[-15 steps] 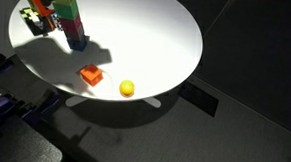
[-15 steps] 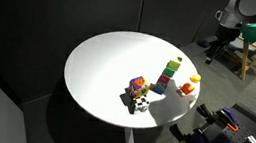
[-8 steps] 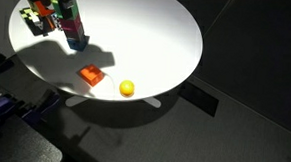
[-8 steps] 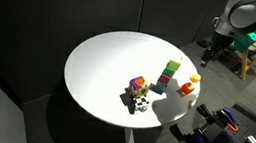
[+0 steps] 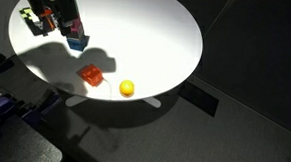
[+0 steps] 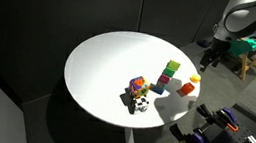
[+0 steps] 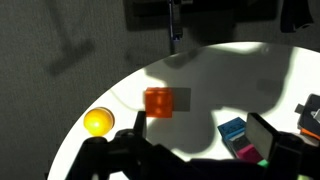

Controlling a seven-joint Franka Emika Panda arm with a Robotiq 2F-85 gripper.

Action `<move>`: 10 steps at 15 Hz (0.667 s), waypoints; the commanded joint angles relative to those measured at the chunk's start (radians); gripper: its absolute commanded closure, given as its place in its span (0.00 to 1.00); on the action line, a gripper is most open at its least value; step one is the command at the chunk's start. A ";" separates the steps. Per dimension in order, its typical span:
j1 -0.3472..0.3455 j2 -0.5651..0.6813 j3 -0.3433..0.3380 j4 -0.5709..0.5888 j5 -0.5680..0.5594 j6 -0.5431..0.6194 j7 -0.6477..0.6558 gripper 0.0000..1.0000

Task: Put the orange block on top of the yellow block

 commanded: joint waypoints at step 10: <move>-0.006 0.046 -0.001 0.017 0.022 0.010 0.004 0.00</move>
